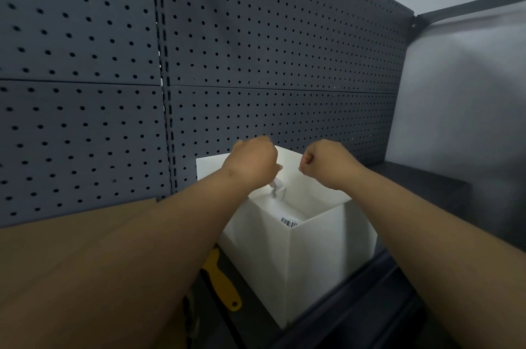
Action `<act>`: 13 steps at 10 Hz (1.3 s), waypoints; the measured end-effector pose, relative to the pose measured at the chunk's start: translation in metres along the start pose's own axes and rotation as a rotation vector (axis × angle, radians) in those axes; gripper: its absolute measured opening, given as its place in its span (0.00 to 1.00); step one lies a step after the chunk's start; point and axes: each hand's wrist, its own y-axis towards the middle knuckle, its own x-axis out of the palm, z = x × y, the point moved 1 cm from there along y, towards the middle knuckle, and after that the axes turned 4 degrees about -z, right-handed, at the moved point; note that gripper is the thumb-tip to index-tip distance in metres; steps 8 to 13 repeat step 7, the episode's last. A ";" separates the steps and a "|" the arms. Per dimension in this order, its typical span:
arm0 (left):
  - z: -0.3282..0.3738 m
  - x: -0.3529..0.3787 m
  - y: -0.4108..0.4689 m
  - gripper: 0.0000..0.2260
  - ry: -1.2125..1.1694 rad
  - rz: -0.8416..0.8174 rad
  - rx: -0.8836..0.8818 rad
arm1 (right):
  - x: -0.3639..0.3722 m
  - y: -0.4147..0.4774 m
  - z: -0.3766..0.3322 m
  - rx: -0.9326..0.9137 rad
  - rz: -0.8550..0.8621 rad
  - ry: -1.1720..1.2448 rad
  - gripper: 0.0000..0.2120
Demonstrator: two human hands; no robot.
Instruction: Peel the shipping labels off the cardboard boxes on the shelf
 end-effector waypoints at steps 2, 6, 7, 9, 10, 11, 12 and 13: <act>-0.001 -0.001 -0.004 0.14 0.025 0.012 -0.007 | -0.002 -0.004 -0.001 -0.003 -0.006 0.012 0.09; 0.000 -0.006 -0.021 0.14 0.041 0.082 0.037 | -0.009 -0.022 -0.006 -0.061 -0.014 -0.018 0.17; 0.000 -0.008 -0.025 0.14 0.041 0.092 0.019 | -0.011 -0.028 -0.007 -0.051 0.009 0.011 0.20; 0.000 -0.008 -0.025 0.14 0.041 0.092 0.019 | -0.011 -0.028 -0.007 -0.051 0.009 0.011 0.20; 0.000 -0.008 -0.025 0.14 0.041 0.092 0.019 | -0.011 -0.028 -0.007 -0.051 0.009 0.011 0.20; 0.000 -0.008 -0.025 0.14 0.041 0.092 0.019 | -0.011 -0.028 -0.007 -0.051 0.009 0.011 0.20; 0.000 -0.008 -0.025 0.14 0.041 0.092 0.019 | -0.011 -0.028 -0.007 -0.051 0.009 0.011 0.20; 0.000 -0.008 -0.025 0.14 0.041 0.092 0.019 | -0.011 -0.028 -0.007 -0.051 0.009 0.011 0.20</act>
